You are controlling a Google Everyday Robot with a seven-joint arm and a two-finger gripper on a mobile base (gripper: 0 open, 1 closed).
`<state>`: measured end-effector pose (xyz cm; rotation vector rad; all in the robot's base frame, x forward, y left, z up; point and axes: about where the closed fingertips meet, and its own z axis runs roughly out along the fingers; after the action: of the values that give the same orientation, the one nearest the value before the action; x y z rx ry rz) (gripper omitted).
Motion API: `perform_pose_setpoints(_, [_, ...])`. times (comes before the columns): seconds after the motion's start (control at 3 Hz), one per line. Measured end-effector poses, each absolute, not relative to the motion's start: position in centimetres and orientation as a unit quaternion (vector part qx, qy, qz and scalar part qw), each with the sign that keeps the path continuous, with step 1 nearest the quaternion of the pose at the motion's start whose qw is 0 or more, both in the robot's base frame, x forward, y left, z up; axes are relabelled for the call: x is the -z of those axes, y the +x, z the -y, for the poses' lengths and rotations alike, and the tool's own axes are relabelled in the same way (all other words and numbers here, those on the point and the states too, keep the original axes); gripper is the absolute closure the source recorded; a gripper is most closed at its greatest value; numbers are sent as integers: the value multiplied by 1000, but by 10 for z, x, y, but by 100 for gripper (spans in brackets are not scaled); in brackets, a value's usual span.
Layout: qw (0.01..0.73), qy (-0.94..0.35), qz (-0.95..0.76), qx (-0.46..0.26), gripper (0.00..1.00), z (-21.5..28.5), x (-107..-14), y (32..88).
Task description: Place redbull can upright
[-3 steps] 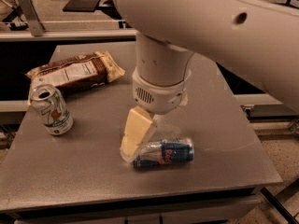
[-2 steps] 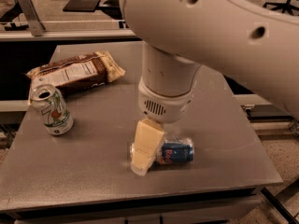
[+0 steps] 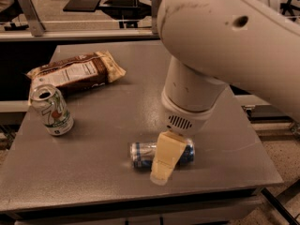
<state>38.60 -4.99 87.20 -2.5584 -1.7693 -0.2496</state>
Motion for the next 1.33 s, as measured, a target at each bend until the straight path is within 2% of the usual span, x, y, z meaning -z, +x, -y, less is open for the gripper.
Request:
perform_pose_setpoints(1.0, [24, -810, 582, 70, 0, 63, -837, 408])
perform_pose_setpoints(1.33, [16, -806, 589, 60, 15, 63, -834, 407])
